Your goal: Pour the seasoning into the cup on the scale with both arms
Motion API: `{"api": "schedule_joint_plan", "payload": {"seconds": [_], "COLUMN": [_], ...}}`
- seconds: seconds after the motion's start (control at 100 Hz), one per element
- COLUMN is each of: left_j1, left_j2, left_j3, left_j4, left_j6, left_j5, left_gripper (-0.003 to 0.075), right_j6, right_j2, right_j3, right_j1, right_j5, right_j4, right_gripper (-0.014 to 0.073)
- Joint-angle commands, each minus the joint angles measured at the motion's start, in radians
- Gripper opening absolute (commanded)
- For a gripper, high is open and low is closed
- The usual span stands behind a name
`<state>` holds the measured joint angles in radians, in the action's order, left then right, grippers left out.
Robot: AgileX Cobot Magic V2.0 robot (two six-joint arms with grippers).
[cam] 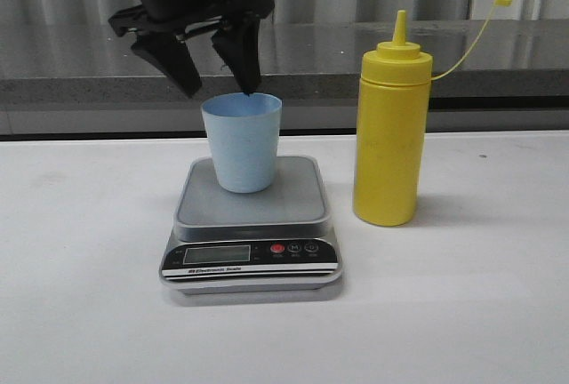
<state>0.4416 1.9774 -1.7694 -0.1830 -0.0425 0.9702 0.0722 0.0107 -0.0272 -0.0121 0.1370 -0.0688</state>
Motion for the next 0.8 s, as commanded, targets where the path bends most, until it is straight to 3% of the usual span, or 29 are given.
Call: {"api": "schedule_joint_plan", "payload": {"seconds": [0.0, 0.44, 0.79], "left_j1": [-0.004, -0.158, -0.281], "left_j2": [-0.097, -0.325, -0.678], "left_j3": [-0.034, 0.043, 0.431], "left_j4": [-0.020, 0.005, 0.005], "left_j6": [0.003, -0.025, -0.042], "left_j5": [-0.039, -0.102, -0.387], "left_gripper": [0.0516, 0.0514, 0.0512], "right_j6": [-0.007, -0.007, -0.007], "right_j2": [0.019, 0.019, 0.019], "right_j3": [0.021, 0.021, 0.021], "right_j1": [0.006, 0.006, 0.006], "right_j5": [-0.082, -0.082, -0.082], "right_j4": [-0.005, -0.005, -0.005], "right_gripper": [-0.0067, -0.0067, -0.0067]}}
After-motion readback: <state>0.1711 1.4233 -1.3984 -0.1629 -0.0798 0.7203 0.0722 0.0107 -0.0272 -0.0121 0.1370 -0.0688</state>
